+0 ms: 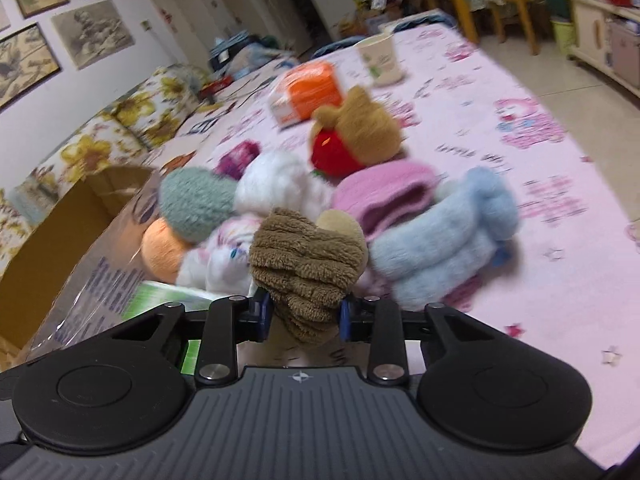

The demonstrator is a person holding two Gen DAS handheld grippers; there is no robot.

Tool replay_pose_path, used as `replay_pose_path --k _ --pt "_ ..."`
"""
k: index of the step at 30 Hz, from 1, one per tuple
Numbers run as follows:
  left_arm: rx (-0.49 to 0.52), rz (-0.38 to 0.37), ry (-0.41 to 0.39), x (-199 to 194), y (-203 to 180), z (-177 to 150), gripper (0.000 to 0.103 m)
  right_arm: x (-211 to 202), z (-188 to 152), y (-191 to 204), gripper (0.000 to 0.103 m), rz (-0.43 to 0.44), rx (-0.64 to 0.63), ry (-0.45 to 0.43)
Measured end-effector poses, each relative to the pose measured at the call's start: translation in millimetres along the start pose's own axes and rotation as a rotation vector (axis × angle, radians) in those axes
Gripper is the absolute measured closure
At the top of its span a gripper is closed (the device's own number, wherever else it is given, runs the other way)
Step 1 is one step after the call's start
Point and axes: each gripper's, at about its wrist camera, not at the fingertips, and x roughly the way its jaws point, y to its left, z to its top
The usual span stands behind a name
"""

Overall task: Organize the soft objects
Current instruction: 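Grasp the brown knit mitten with the right tool while the left tool holds the pad, then carry the pad and mitten into the cardboard box and open both tools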

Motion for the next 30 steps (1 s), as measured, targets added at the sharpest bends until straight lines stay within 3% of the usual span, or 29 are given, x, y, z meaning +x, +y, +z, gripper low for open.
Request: replay_pose_path --k 10,18,23,30 --pt "-0.053 -0.005 -0.11 -23 11 9 0.024 -33 8 4 0.067 -0.017 0.02 -0.13" --pt "-0.124 0.043 -0.233 -49 34 15 0.024 -41 13 33 0.067 0.046 -0.012 -0.191" --pt "-0.195 0.129 -0.325 -69 55 15 0.024 -43 15 69 0.067 0.111 -0.077 -0.209" --pt "-0.313 0.344 -0.396 -87 92 10 0.024 -14 21 116 0.066 0.227 -0.11 -0.14"
